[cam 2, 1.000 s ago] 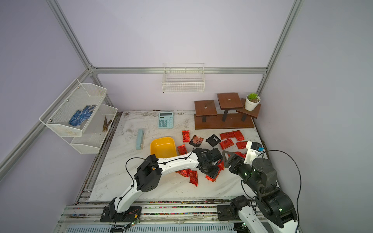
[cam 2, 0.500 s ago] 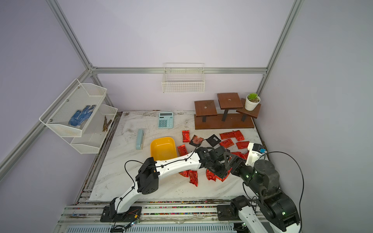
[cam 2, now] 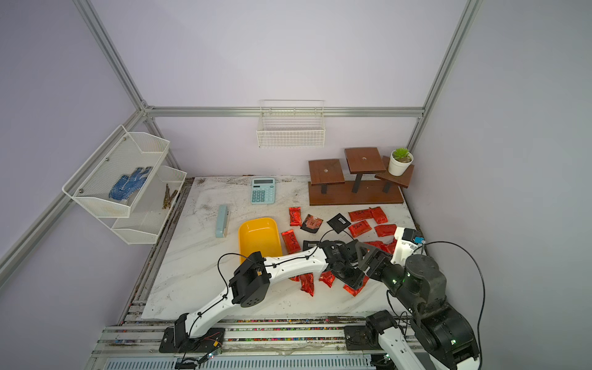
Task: Take the tea bags out of the storage box
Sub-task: Place the tea bag at the center of the board.
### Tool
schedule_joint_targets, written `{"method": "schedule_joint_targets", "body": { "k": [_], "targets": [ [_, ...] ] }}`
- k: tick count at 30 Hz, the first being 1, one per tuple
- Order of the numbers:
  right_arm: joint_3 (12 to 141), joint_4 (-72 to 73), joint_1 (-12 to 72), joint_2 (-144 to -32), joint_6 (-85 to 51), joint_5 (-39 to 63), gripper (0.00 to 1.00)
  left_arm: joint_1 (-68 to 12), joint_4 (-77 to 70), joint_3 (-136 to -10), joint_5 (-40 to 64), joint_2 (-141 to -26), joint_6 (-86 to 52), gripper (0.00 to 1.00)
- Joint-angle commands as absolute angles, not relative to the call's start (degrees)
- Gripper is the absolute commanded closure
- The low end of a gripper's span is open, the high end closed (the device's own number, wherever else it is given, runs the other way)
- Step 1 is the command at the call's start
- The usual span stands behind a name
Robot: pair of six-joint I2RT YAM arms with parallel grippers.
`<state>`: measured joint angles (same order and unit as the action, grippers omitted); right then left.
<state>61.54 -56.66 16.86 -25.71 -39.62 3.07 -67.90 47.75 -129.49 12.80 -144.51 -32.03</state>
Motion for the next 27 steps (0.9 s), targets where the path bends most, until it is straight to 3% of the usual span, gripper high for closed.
{"method": "schedule_joint_targets", "body": {
  "k": [1, 6, 18, 27],
  "targets": [
    [60.34, -56.72, 16.61, -25.04, -39.11, 3.68, 0.25, -67.84, 47.38, -129.63, 10.97, -143.25, -30.47, 0.35],
    [58.71, -54.66, 16.61, -25.33, -39.15, 4.53, 0.18, -67.77, 46.97, -125.33, 6.97, -136.49, -29.19, 0.28],
    [60.53, -46.99, 16.61, -31.0, -38.1, 5.61, 0.09, -66.22, 45.51, -112.7, -2.6, -116.2, -27.53, 0.23],
    [58.08, -38.11, 16.62, -37.16, -37.13, 9.18, 0.09, -61.98, 45.86, -97.13, -14.04, -96.22, -30.06, 0.17]
  ]
}}
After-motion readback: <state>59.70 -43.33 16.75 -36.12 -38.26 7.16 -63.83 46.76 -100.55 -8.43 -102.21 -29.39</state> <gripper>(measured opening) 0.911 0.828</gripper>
